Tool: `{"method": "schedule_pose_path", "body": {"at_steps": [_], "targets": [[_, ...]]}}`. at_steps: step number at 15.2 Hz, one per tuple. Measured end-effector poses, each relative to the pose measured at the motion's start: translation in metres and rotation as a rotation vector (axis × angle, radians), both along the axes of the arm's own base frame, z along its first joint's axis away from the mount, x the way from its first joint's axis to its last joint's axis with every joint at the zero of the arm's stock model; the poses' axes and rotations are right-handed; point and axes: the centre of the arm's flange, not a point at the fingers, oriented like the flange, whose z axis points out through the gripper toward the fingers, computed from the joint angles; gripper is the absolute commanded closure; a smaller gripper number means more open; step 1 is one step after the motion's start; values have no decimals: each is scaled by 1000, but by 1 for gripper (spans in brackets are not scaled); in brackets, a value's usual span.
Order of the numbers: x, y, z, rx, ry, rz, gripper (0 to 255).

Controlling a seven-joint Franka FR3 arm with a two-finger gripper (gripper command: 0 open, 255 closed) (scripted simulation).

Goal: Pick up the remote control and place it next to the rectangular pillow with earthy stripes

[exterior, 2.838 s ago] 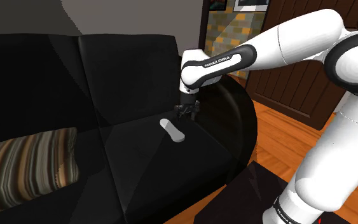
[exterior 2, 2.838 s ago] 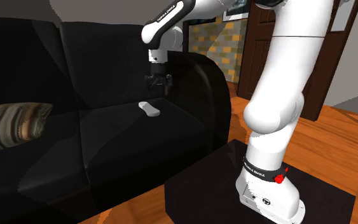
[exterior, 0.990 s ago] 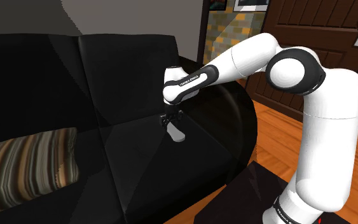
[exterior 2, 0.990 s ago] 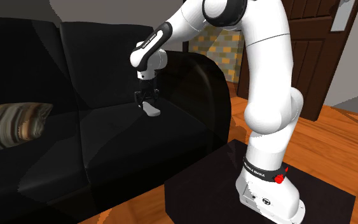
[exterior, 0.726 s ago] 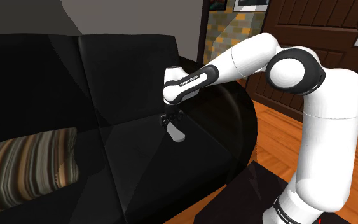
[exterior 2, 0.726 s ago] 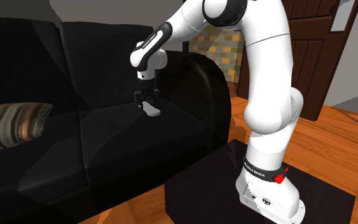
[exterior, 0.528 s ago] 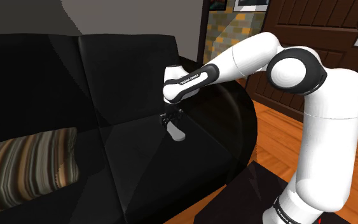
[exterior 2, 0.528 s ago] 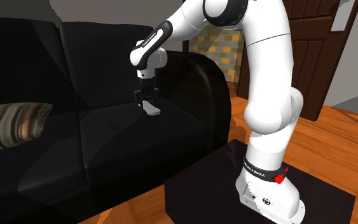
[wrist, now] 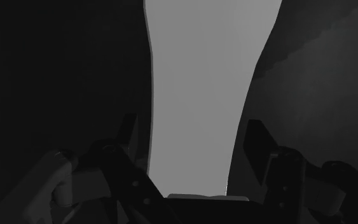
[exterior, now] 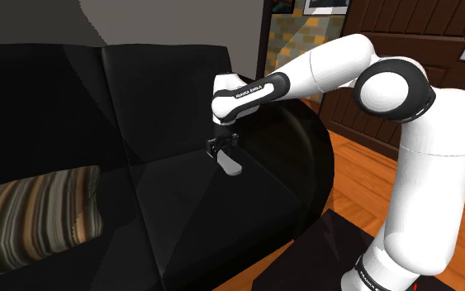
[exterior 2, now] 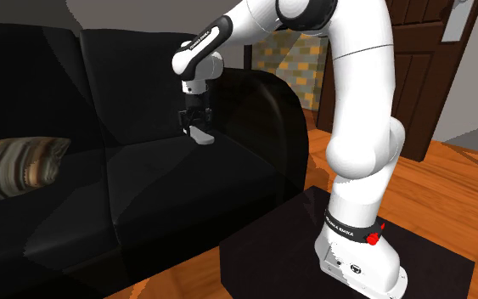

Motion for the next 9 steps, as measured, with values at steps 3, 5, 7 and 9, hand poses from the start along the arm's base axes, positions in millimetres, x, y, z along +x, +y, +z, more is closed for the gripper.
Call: {"method": "schedule_pose_path", "body": {"at_steps": [3,5,7,9], "targets": [[-1,1,17,0,0,0,255],[-1,0,27,0,0,0,255],[-1,1,38,0,0,0,255],[-1,0,49,0,0,0,255]]}}
